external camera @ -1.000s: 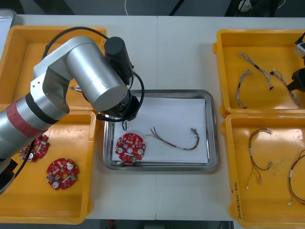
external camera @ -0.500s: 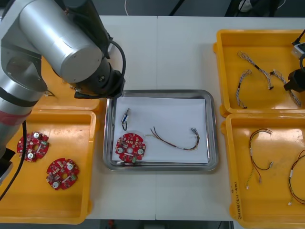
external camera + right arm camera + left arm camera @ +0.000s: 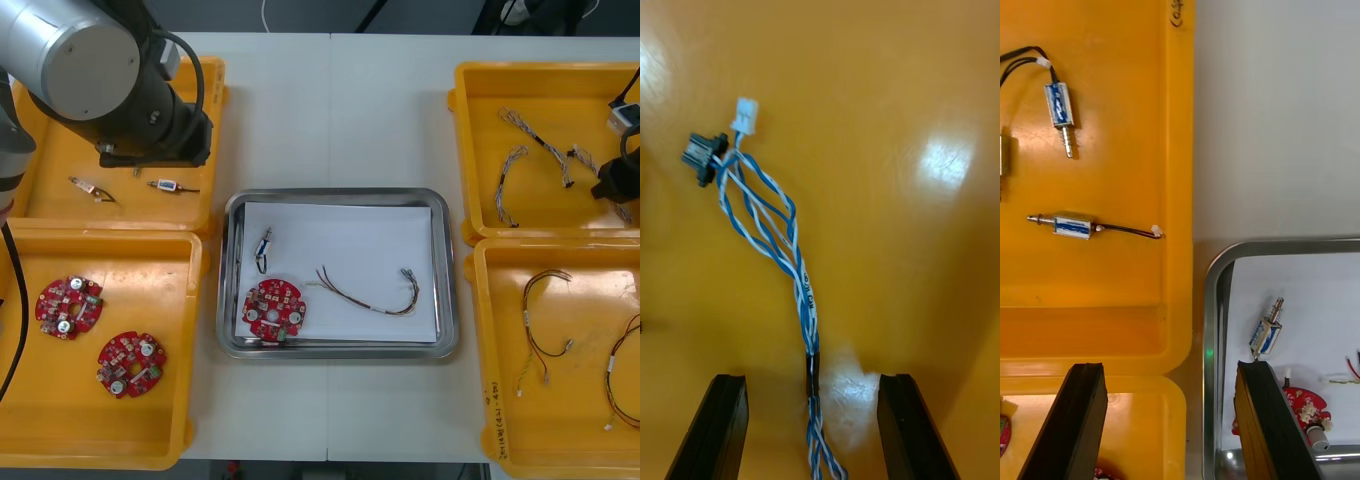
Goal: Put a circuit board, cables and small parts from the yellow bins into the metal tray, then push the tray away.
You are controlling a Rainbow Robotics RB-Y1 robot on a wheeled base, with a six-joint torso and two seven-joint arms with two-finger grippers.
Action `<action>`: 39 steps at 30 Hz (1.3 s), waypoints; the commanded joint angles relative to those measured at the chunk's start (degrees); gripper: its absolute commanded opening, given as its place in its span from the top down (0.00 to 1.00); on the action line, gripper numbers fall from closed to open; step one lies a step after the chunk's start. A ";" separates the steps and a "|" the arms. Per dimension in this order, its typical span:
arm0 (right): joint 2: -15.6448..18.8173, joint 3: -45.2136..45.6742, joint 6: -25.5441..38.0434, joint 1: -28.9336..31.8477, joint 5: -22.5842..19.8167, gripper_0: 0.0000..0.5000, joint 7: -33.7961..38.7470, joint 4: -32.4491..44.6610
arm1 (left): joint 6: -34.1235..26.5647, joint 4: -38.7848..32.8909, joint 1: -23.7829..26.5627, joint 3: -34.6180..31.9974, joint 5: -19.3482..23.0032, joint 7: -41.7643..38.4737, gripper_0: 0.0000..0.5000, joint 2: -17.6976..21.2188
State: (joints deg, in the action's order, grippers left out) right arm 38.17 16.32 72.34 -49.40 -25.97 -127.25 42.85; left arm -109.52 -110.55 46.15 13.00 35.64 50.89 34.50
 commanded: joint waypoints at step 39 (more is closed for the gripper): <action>-2.05 -0.85 -3.34 -1.40 0.40 1.00 1.57 -5.59 | 10.38 34.44 3.68 -15.99 -6.90 -3.87 0.00 3.29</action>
State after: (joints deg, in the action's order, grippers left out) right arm 37.80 16.31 69.53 -50.72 -26.21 -126.97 38.68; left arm -101.34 -77.17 46.84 -1.63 29.64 50.80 35.22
